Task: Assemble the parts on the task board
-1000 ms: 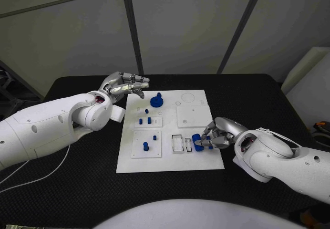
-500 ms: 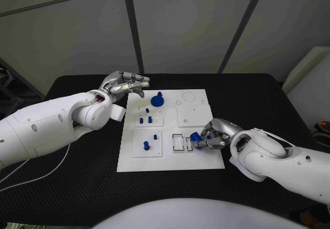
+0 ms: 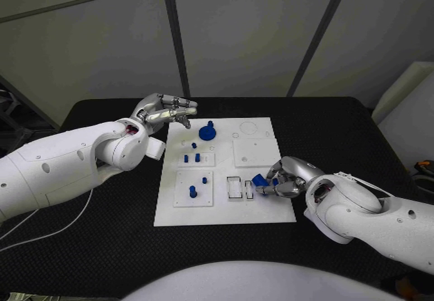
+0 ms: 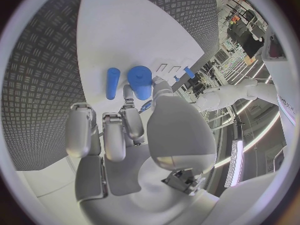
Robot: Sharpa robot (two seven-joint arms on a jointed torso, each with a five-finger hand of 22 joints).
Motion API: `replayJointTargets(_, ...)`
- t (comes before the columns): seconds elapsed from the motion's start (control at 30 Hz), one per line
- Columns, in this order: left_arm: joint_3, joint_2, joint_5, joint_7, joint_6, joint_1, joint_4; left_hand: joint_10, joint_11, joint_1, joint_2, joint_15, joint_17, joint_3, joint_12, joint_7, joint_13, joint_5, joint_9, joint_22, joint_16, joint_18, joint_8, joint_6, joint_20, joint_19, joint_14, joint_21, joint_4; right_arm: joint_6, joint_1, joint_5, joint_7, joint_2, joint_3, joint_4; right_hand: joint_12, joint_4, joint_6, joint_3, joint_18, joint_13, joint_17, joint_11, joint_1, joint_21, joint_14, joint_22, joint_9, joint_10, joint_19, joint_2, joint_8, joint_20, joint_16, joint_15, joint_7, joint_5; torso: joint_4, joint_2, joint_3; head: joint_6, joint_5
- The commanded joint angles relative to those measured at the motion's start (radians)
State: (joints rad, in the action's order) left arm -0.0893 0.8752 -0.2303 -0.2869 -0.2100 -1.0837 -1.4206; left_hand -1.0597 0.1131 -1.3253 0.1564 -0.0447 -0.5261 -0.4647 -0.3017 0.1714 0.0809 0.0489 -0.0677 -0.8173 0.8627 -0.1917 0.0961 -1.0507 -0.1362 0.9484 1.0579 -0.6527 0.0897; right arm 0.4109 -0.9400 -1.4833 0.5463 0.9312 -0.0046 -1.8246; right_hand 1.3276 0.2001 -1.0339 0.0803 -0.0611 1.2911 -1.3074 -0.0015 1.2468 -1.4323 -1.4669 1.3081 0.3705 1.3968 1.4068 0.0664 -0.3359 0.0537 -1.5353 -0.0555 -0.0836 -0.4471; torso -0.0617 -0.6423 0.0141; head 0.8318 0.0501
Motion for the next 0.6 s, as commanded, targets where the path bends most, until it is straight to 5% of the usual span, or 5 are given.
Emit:
replayJointTargets(0.03,-0.001,0.000,0.002,-0.008,0.010,-0.001,-0.001,0.006,0.001,0.002,-0.007,0.001,0.001,0.005,-0.007,0.004,0.001,-0.001,0.000,0.001,-0.003,0.012,-0.006,0.003,-0.009,0.000,-0.007,0.000,-0.001,0.090,-0.002,-0.005,0.005,0.008,0.001,-0.027,0.004,-0.003,-0.006,0.002,0.006,0.003,-0.197,0.000,0.018,-0.005,-0.090,0.026,0.014,0.008,0.008,-0.013,-0.008,-0.001,-0.004,-0.007,0.012,-0.008,-0.0004,0.001,0.0006,-0.002,0.000)
replayJointTargets(0.37,-0.001,-0.003,0.002,-0.009,0.008,-0.001,-0.002,0.006,0.001,0.002,-0.007,0.001,0.001,0.005,-0.007,0.004,0.001,-0.001,0.000,0.001,-0.003,0.012,-0.006,0.003,-0.009,0.000,-0.007,0.000,-0.001,0.136,-0.003,0.014,-0.001,0.010,0.002,-0.079,0.001,0.003,-0.010,0.007,0.008,0.002,-0.201,-0.004,0.017,-0.009,-0.091,0.033,0.025,0.010,0.012,-0.019,-0.016,-0.004,-0.006,-0.010,0.016,-0.016,0.0018,-0.001,0.0015,-0.008,0.002)
replayJointTargets(0.6,-0.001,-0.005,0.002,-0.009,0.009,-0.001,-0.002,0.006,0.001,0.002,-0.007,0.001,0.001,0.005,-0.007,0.004,0.001,-0.001,0.000,0.001,-0.003,0.012,-0.006,0.003,-0.009,0.000,-0.007,0.000,-0.001,0.090,-0.003,0.035,-0.005,-0.027,0.002,-0.064,0.001,0.028,-0.009,0.029,0.008,0.007,-0.202,-0.005,-0.009,-0.009,-0.091,0.033,0.041,0.014,0.012,-0.020,-0.025,-0.006,-0.007,-0.012,0.018,-0.010,0.0020,0.000,0.0016,-0.007,0.008)
